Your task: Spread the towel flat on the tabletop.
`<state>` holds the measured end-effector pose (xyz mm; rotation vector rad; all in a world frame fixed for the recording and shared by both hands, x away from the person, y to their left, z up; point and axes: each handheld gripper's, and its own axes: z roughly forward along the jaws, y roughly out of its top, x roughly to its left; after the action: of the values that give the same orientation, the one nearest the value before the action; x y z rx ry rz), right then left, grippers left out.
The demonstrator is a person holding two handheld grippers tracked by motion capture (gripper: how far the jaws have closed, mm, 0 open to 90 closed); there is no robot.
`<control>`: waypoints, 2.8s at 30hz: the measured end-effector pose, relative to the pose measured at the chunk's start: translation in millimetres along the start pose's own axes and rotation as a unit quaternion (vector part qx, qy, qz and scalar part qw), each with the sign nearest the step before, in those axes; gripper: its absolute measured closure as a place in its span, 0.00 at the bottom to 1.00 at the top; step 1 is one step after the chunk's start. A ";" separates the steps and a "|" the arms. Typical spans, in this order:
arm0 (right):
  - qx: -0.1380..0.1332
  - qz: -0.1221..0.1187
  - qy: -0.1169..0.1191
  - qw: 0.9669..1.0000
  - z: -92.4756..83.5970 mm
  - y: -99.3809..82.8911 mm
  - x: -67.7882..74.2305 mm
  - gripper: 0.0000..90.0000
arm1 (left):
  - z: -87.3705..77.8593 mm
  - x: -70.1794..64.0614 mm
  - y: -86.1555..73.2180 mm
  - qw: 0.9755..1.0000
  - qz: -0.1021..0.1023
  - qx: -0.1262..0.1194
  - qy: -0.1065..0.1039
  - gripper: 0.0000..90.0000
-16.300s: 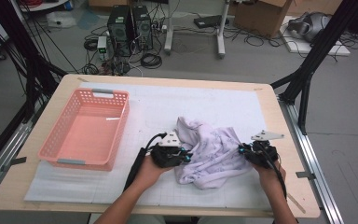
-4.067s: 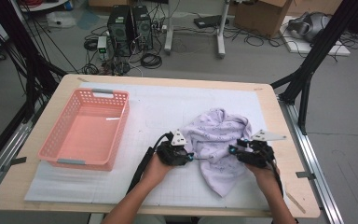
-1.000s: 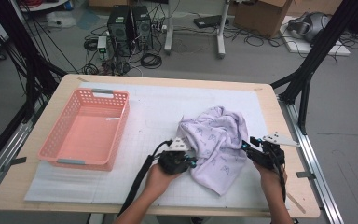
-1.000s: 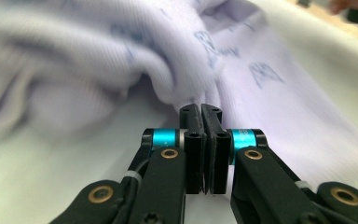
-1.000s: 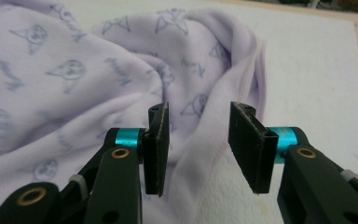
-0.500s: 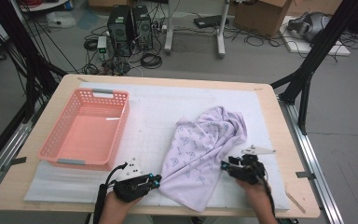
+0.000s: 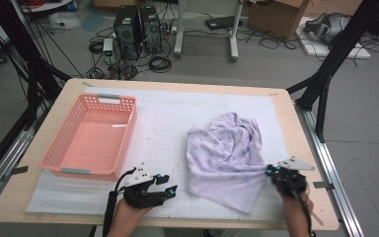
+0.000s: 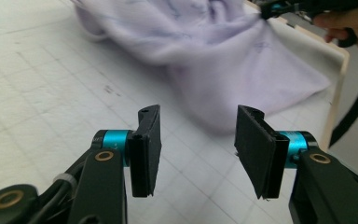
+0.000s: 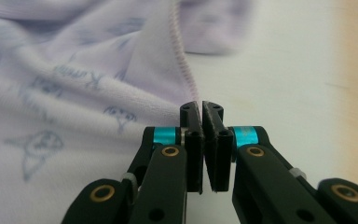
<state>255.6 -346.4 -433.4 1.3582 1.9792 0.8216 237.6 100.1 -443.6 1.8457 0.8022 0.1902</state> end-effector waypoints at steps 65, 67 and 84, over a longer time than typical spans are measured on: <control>0.003 -0.020 0.138 0.990 -12.1 -4.1 6.0 0.60 | 21.4 21.9 19.6 0.998 -0.023 0.058 0.003 0.45; -0.010 0.001 0.117 0.993 -12.9 -4.8 2.0 0.57 | 43.2 23.5 26.4 0.997 -0.026 0.076 0.008 0.42; 0.022 -0.076 0.152 0.985 40.0 27.4 22.4 0.89 | 69.6 55.5 51.3 0.991 -0.002 0.058 0.125 0.96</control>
<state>295.1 -311.1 -440.6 1.1401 2.3156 0.9635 335.6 69.5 -441.0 1.9539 1.0071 0.3842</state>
